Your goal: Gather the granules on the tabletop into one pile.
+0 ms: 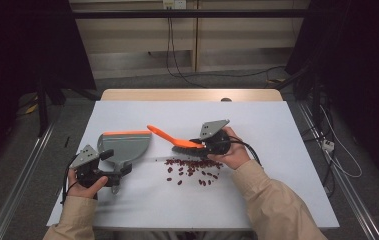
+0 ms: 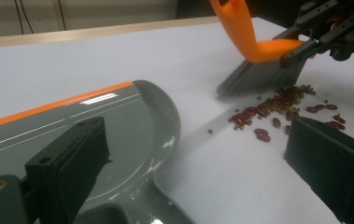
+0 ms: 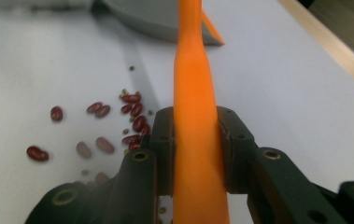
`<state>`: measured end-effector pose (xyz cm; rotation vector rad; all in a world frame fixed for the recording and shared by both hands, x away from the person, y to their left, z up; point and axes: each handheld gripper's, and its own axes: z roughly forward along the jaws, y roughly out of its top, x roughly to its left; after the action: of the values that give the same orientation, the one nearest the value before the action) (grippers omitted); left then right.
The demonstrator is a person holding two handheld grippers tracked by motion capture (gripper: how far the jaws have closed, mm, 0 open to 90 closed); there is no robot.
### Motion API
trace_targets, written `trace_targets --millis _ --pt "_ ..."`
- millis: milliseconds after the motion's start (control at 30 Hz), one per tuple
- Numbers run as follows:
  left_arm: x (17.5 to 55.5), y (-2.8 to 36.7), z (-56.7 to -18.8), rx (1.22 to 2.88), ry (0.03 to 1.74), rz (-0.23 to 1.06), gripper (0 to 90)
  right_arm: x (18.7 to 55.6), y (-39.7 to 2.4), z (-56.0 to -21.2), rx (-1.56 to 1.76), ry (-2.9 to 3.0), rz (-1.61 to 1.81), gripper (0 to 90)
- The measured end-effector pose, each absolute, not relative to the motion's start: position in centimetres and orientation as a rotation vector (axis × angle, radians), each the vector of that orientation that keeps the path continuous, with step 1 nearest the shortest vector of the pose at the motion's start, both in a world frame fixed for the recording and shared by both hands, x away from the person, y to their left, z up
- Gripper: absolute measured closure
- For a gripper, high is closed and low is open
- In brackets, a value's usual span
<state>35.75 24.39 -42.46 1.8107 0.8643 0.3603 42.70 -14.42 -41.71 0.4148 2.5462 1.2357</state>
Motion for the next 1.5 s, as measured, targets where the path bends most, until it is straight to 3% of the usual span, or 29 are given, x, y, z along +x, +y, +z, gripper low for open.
trace_targets --millis 300,767,1500 --pt "35.7 24.4 -42.4 1.809 0.860 0.360 5.8 42.3 -14.2 -39.7 0.705 2.398 1.378 71.4" --pt "35.7 24.2 -42.5 1.817 0.855 0.364 5.8 40.2 -12.9 -39.7 1.190 2.135 1.557 71.4" --pt "35.7 24.3 -42.3 1.809 0.849 0.367 5.9 38.2 -9.1 -41.0 1.411 2.007 1.638 71.4"
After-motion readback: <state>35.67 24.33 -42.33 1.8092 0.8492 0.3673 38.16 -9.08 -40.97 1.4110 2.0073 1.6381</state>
